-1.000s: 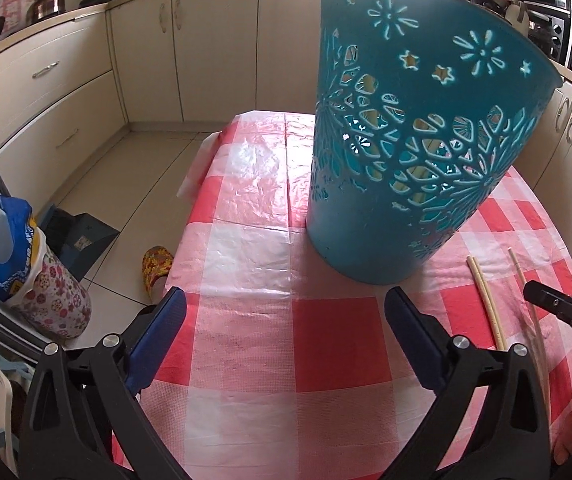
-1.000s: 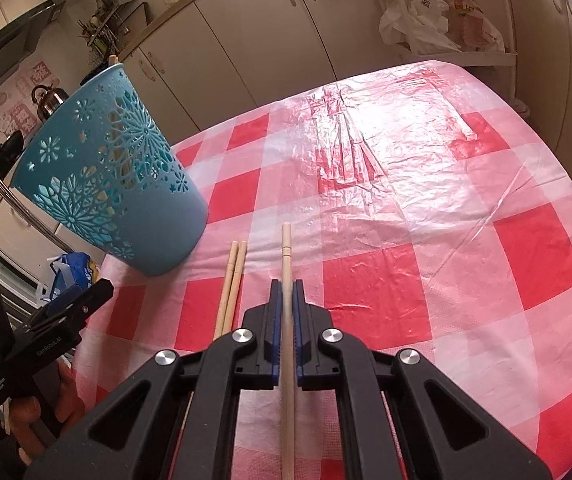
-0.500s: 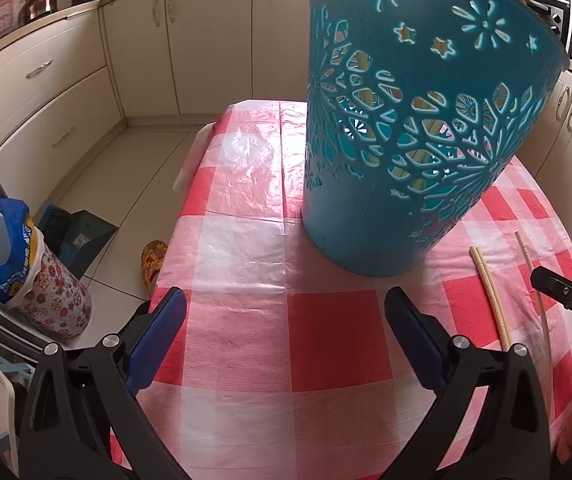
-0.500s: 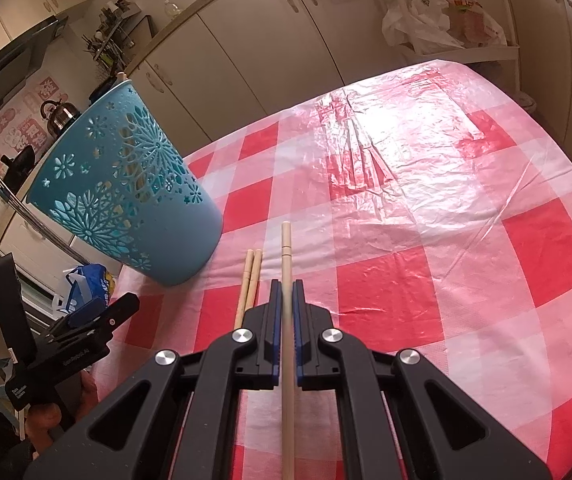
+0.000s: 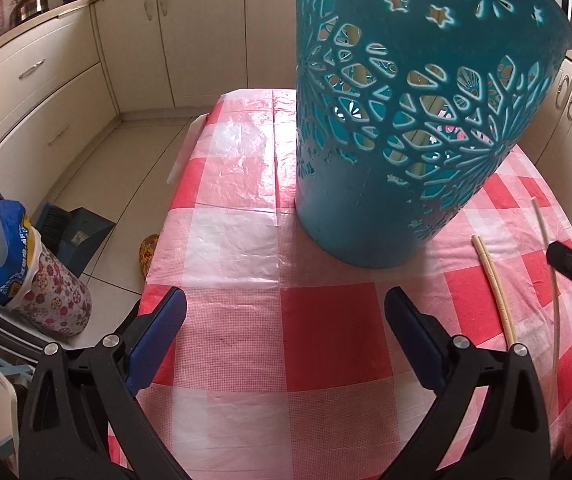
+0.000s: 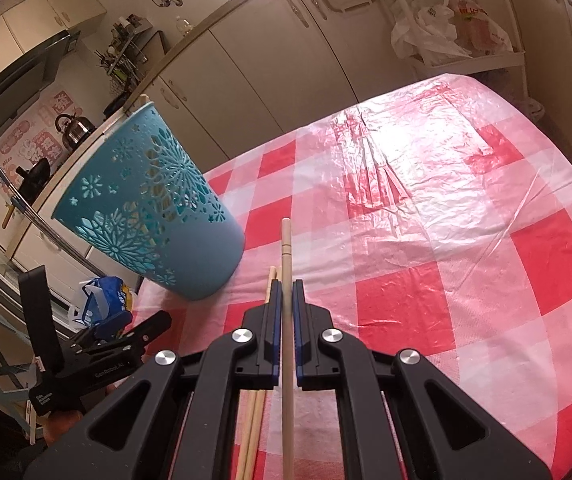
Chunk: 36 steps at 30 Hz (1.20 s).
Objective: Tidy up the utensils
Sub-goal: 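Carry the right tool's chopstick over the bin and open right tool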
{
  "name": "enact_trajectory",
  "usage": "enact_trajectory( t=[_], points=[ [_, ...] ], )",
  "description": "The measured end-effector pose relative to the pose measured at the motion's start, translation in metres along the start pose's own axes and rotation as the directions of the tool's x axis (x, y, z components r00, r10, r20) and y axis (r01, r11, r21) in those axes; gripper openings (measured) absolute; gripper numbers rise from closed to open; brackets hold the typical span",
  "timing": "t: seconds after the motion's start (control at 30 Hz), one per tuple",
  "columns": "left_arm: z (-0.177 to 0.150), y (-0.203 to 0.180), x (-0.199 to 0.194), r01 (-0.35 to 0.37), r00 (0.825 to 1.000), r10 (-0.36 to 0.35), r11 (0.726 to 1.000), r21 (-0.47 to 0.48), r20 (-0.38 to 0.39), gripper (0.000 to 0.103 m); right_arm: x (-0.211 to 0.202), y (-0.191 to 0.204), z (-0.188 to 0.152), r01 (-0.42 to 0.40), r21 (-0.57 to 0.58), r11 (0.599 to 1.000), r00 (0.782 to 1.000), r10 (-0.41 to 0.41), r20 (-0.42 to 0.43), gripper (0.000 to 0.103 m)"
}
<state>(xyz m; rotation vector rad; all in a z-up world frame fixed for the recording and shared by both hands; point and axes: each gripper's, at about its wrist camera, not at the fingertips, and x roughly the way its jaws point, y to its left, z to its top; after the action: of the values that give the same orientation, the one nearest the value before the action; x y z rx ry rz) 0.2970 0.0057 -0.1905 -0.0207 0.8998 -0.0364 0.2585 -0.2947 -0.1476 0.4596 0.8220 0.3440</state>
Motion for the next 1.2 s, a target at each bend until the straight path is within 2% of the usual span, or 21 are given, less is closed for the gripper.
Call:
enact_trajectory(
  t=[0.17,0.4,0.6,0.8,0.97,1.07,1.2],
  points=[
    [0.000,0.000,0.002,0.004,1.000,-0.004,1.000,0.001,-0.007,0.095,-0.026,0.025,0.012,-0.069,-0.047,0.996,0.992,0.074,0.105,0.006],
    [0.000,0.001,0.003,0.014,1.000,-0.014,1.000,-0.001,-0.010,0.095,-0.067,0.074,0.039,-0.149,-0.132,0.980,0.955,0.177,0.239,0.006],
    [0.001,0.002,0.003,0.017,1.000,-0.017,1.000,-0.005,-0.011,0.095,-0.092,0.109,0.061,-0.179,-0.197,0.964,0.933,0.230,0.277,0.006],
    [0.001,0.002,0.004,0.017,1.000,-0.017,1.000,-0.006,-0.012,0.095,-0.115,0.143,0.097,-0.204,-0.256,0.945,0.899,0.284,0.333,0.006],
    [0.001,0.002,0.004,0.018,1.000,-0.019,1.000,-0.007,-0.011,0.095,-0.119,0.175,0.129,-0.182,-0.305,0.935,0.872,0.297,0.389,0.006],
    [0.001,0.002,0.005,0.020,1.000,-0.020,1.000,-0.010,-0.010,0.095,-0.102,0.188,0.142,-0.153,-0.317,0.936,0.877,0.276,0.393,0.006],
    [0.000,0.003,0.004,0.027,1.000,-0.027,1.000,-0.015,-0.008,0.095,-0.064,0.193,0.146,-0.103,-0.314,0.944,0.912,0.216,0.348,0.006]
  ],
)
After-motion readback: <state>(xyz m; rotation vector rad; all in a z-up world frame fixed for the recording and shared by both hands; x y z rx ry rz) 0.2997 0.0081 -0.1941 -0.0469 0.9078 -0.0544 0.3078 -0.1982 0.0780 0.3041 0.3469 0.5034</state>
